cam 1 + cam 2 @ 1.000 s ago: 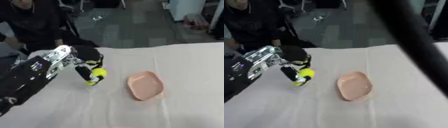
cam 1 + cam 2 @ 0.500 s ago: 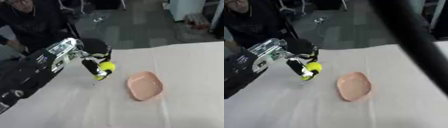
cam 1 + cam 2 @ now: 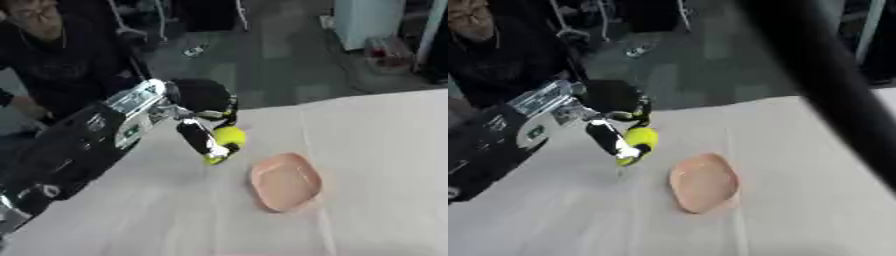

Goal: Pick up objects on the table and place them in the box.

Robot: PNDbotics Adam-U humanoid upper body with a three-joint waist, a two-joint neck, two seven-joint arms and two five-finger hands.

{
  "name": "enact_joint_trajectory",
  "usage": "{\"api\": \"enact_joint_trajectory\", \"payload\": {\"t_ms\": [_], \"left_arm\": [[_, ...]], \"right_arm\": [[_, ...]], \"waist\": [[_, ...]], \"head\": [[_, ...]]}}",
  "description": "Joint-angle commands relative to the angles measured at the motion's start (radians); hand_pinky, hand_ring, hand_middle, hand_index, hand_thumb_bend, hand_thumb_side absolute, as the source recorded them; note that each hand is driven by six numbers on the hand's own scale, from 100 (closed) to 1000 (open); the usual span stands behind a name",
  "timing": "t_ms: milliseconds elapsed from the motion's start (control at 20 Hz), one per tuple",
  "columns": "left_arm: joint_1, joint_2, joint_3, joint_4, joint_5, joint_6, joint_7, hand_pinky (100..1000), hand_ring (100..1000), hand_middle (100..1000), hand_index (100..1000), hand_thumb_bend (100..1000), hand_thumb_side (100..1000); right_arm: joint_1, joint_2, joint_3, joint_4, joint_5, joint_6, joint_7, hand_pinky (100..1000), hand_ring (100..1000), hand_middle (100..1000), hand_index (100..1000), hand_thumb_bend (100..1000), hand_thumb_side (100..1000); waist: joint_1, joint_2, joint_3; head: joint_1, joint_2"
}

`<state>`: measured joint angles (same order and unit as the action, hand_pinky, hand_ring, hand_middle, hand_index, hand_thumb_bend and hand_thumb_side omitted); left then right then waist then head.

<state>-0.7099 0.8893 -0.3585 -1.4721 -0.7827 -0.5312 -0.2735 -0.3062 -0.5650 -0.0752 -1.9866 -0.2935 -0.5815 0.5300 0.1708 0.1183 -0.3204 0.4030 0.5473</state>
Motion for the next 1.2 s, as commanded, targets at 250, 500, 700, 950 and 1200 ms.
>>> {"api": "enact_joint_trajectory", "payload": {"t_ms": [250,500,700,950,1200], "left_arm": [[-0.029,0.001,0.008,0.0,-0.021,-0.018,0.06,100,100,195,364,108,808],[-0.037,-0.011,0.011,0.009,-0.048,-0.027,0.1,100,100,195,363,106,809],[-0.037,-0.017,0.021,0.019,-0.086,-0.035,0.152,100,100,196,361,102,811],[-0.048,-0.04,0.029,0.052,-0.154,-0.047,0.257,100,100,198,359,100,816],[-0.062,-0.067,0.019,0.09,-0.215,-0.06,0.338,100,100,203,366,100,823]], "right_arm": [[-0.063,-0.04,-0.021,-0.013,-0.076,-0.124,0.234,256,434,445,530,100,1000],[-0.098,-0.046,-0.028,-0.013,-0.103,-0.104,0.285,259,440,450,533,100,1000],[-0.117,-0.044,-0.034,-0.013,-0.11,-0.094,0.314,261,442,452,534,100,1000],[-0.141,-0.045,-0.04,-0.013,-0.129,-0.087,0.337,262,444,452,534,100,1000],[-0.163,-0.045,-0.042,-0.013,-0.148,-0.076,0.35,262,445,452,534,100,1000]], "waist": [[0.014,-0.006,-0.017],[0.031,0.011,-0.03],[0.037,0.023,-0.042],[0.045,0.032,-0.059],[0.055,0.042,-0.07]], "head": [[0.029,-0.009],[0.034,-0.014],[0.045,-0.025],[0.055,-0.046],[0.065,-0.051]]}}
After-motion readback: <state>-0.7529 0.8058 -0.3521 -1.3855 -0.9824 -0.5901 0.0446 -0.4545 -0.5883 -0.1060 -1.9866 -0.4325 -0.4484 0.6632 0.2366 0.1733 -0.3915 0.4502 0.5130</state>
